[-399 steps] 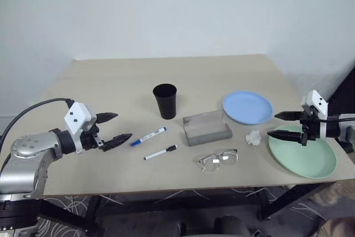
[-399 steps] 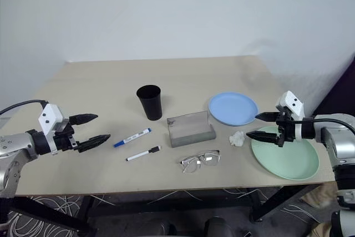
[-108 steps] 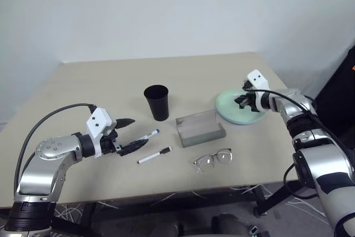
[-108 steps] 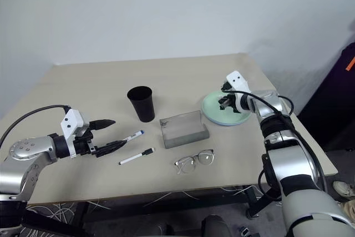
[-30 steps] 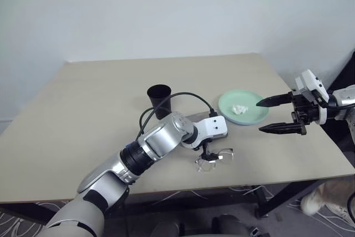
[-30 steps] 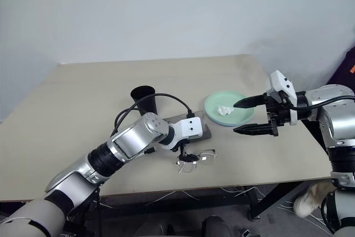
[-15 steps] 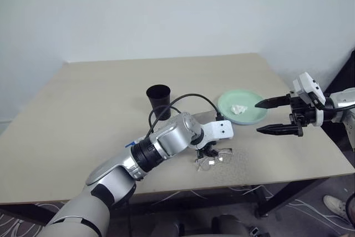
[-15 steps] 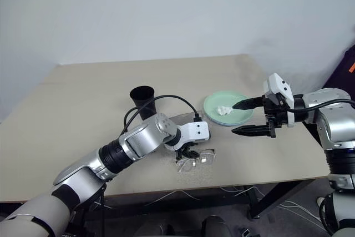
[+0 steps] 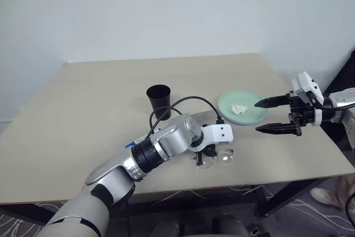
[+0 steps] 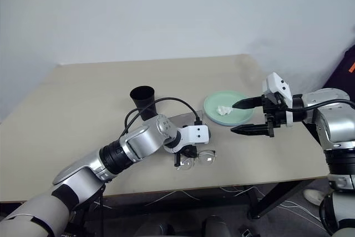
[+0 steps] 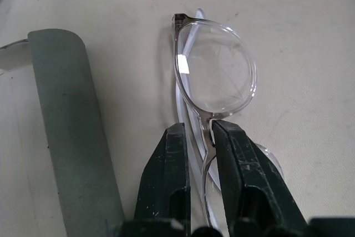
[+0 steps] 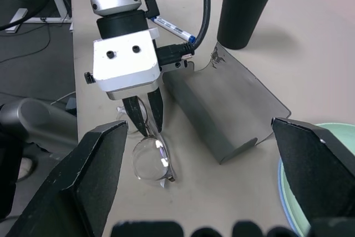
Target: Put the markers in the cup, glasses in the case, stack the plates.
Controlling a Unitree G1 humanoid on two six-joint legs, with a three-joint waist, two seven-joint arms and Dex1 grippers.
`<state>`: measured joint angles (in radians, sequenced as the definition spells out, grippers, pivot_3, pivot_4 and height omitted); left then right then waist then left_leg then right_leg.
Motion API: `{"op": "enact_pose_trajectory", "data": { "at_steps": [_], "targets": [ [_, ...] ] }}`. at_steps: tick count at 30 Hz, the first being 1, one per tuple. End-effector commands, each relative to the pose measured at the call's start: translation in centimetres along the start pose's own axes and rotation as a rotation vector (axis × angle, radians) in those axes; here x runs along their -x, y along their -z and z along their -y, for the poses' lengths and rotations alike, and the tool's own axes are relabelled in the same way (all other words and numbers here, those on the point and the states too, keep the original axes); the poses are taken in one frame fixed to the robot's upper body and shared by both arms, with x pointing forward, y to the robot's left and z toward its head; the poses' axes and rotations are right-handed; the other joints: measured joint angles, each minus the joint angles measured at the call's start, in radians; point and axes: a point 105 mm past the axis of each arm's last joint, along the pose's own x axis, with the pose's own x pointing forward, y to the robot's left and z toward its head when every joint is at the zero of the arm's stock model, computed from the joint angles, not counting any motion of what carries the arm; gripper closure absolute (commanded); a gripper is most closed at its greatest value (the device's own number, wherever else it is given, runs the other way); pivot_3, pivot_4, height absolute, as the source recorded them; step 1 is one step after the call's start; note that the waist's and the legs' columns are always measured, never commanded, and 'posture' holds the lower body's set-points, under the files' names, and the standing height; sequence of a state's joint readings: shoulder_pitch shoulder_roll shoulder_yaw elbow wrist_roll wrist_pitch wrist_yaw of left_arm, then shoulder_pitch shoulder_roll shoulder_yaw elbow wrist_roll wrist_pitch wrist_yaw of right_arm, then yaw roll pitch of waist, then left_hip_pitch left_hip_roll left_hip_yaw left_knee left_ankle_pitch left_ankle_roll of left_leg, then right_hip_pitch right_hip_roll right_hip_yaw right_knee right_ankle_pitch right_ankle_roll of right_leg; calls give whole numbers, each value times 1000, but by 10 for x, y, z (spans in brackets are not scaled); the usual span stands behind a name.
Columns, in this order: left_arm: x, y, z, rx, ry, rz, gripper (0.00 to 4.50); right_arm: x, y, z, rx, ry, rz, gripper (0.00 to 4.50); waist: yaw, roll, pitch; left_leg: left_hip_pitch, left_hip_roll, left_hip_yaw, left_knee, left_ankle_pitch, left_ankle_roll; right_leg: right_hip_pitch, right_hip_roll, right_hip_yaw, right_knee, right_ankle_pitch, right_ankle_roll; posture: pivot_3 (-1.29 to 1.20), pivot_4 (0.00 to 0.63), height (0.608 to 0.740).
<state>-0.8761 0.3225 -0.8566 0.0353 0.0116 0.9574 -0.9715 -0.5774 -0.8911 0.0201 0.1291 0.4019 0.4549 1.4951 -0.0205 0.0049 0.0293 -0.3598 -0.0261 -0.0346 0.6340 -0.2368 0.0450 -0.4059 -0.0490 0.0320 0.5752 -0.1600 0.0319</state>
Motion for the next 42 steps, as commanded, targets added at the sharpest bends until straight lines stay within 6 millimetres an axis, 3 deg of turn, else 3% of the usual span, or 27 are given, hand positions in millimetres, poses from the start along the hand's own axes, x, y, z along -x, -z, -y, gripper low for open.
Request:
{"op": "enact_pose_trajectory", "data": {
  "at_steps": [1,3,15,21,26,31,37,42],
  "targets": [
    [10,-11,-6,-52,-31,19,3970,0,-13,1,52,7,15,0,0,0,0,0,0,0,0,0,0,0,0,0,0,0,0,0,0,732],
    [9,-11,-6,-49,-29,18,4468,0,-14,1,53,7,15,0,0,0,0,0,0,0,0,0,0,0,0,1,0,0,0,0,0,732],
    [14,-13,-10,-68,-42,32,4468,-2,-15,1,55,5,15,0,0,0,0,0,-1,0,0,0,0,0,1,2,0,0,0,0,0,732],
    [34,-28,-19,-80,-56,90,4468,-2,-15,1,53,2,13,0,0,0,0,0,-1,0,1,0,0,0,1,3,0,0,0,0,0,732],
    [54,-31,-36,-92,-97,104,4468,-1,-16,1,53,-3,13,0,-1,0,0,0,-1,1,1,0,0,0,1,3,0,0,0,0,0,732],
    [69,-30,-66,-82,-193,98,4468,-1,-16,2,53,-7,12,0,0,0,0,0,-1,0,1,0,0,0,1,3,0,0,0,0,0,732],
    [68,-23,-102,-21,-314,90,4468,-2,-17,1,53,-12,13,0,0,0,0,0,-1,1,2,0,1,0,1,4,0,0,0,0,0,732],
    [56,-17,-111,6,-337,76,4468,-2,-17,1,52,-14,14,0,1,0,0,-1,-1,1,1,-1,2,0,1,4,0,1,2,0,0,732]
  ]
}}
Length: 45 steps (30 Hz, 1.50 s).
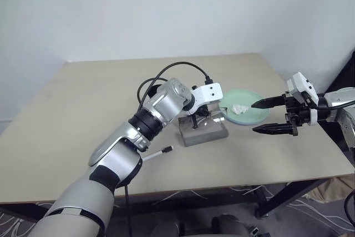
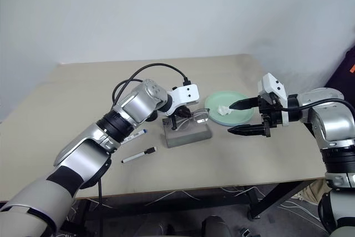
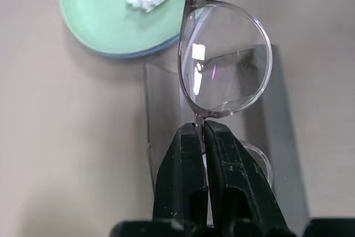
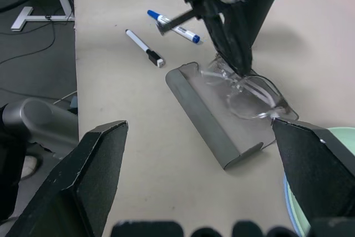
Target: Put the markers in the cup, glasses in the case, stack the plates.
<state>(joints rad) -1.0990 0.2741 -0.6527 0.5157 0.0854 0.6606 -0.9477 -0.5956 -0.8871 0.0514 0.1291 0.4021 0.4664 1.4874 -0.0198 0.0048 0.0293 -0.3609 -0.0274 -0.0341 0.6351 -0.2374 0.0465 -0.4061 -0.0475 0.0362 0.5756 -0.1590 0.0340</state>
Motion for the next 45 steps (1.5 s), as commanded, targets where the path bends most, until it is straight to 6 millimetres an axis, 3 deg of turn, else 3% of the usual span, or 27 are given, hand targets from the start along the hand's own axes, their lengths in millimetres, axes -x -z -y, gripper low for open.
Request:
{"op": "enact_pose_trajectory", "data": {
  "at_steps": [1,18,32,41,43,44,45],
  "targets": [
    [3,-10,-14,-26,-68,23,4468,4,-17,0,57,1,25,0,0,0,0,0,0,0,0,0,0,0,0,0,0,0,0,0,0,732],
    [-27,27,11,-7,-3,-83,4468,3,-18,-1,55,2,35,0,0,0,0,0,0,0,1,-1,1,0,0,1,0,0,0,0,0,732],
    [-27,26,23,-2,56,-92,4468,-1,-16,0,56,2,35,0,0,0,0,0,0,0,1,-1,1,0,0,1,1,0,0,0,0,732],
    [-17,16,14,-3,22,-57,1488,-2,-15,1,59,-1,33,0,0,0,0,0,0,0,1,-1,1,0,0,1,1,0,0,0,0,732],
    [-8,5,6,0,-8,-15,839,-2,-16,1,60,-1,34,0,0,0,0,0,0,0,1,-1,1,0,0,1,1,0,0,0,0,732],
    [-3,-1,3,7,-15,11,547,-2,-16,1,61,0,33,0,0,0,0,0,0,0,1,-1,1,0,0,1,1,0,0,0,0,732],
    [4,-8,-1,15,-22,37,547,-1,-16,2,61,2,33,0,0,0,0,0,0,0,1,-1,1,0,0,1,1,0,0,0,0,732]
  ]
}}
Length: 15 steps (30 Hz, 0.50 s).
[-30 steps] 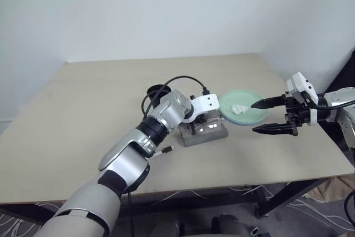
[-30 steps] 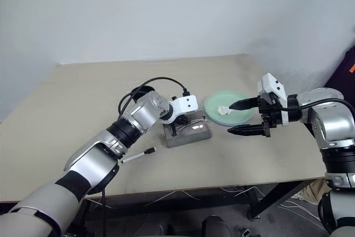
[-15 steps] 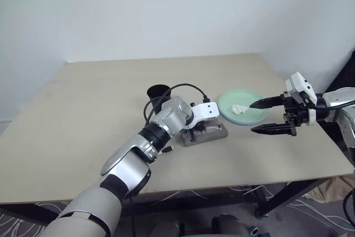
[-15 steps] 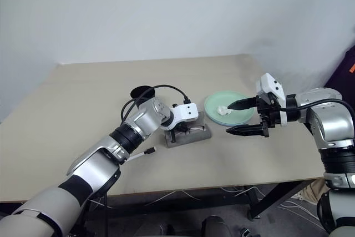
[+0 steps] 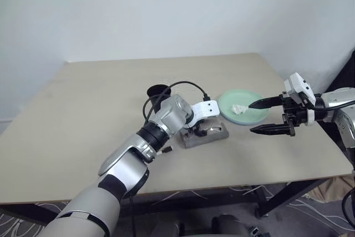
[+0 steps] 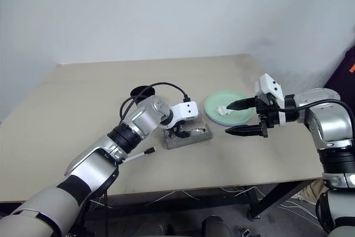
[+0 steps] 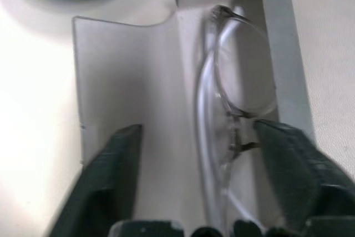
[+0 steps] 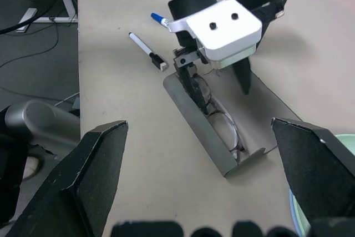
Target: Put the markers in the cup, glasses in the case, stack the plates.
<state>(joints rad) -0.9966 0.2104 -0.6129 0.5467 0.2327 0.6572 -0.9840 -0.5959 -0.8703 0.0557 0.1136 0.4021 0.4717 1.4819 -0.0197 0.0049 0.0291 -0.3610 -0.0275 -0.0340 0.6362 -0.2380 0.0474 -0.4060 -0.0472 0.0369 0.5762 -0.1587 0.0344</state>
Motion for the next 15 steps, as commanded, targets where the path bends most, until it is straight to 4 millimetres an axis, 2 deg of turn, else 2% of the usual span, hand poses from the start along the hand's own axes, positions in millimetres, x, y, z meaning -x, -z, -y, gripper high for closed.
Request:
{"op": "enact_pose_trajectory", "data": {
  "at_steps": [1,5,10,15],
  "targets": [
    [36,-38,-24,-11,-76,133,547,5,-14,4,55,17,23,0,0,0,0,0,0,0,0,0,0,0,0,0,0,0,0,0,0,732],
    [58,-50,-46,19,-151,188,547,6,-14,6,56,22,23,0,0,0,0,0,0,0,1,0,0,0,0,0,0,0,0,0,0,732],
    [62,-43,-73,65,-281,185,547,3,-15,9,60,20,27,0,-1,0,0,1,0,0,0,0,0,1,0,0,0,0,0,0,0,732],
    [47,-30,-79,83,-334,159,2224,2,-16,8,63,15,33,0,0,0,0,1,0,0,0,0,0,0,1,0,1,0,0,0,0,732]
  ]
}}
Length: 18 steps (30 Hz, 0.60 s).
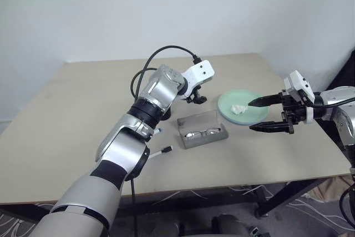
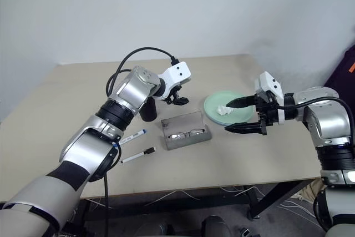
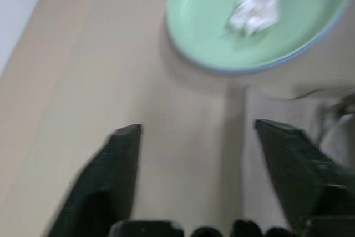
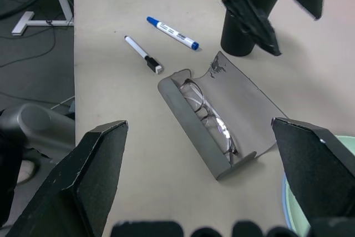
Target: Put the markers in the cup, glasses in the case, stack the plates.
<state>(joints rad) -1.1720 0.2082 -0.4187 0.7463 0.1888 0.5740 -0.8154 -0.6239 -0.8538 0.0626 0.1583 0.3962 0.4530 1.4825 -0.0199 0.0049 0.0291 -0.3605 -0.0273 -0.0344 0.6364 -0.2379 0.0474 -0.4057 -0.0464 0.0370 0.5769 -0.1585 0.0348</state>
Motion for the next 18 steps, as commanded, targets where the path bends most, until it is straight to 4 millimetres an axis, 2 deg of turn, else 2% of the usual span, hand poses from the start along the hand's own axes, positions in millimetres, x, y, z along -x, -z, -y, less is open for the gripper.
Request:
{"op": "enact_pose_trajectory", "data": {
  "at_steps": [1,6,13,18],
  "targets": [
    [-2,-3,-11,-32,-78,18,2547,3,-14,2,62,7,18,0,1,0,0,0,0,0,0,0,0,0,0,0,0,0,0,0,0,732],
    [-14,16,-8,-64,-95,-29,4372,3,-15,0,63,3,21,0,1,0,0,-1,-1,0,0,0,0,0,0,1,0,0,1,0,0,732],
    [-26,32,4,-137,-67,-76,4468,5,-12,-1,50,8,13,0,1,0,0,-1,-1,0,0,0,0,0,0,1,0,0,1,0,0,732],
    [-31,40,20,-189,2,-95,4468,10,-9,1,37,35,5,0,1,0,0,-1,-1,0,1,0,0,0,0,1,0,1,1,0,0,732]
  ]
}}
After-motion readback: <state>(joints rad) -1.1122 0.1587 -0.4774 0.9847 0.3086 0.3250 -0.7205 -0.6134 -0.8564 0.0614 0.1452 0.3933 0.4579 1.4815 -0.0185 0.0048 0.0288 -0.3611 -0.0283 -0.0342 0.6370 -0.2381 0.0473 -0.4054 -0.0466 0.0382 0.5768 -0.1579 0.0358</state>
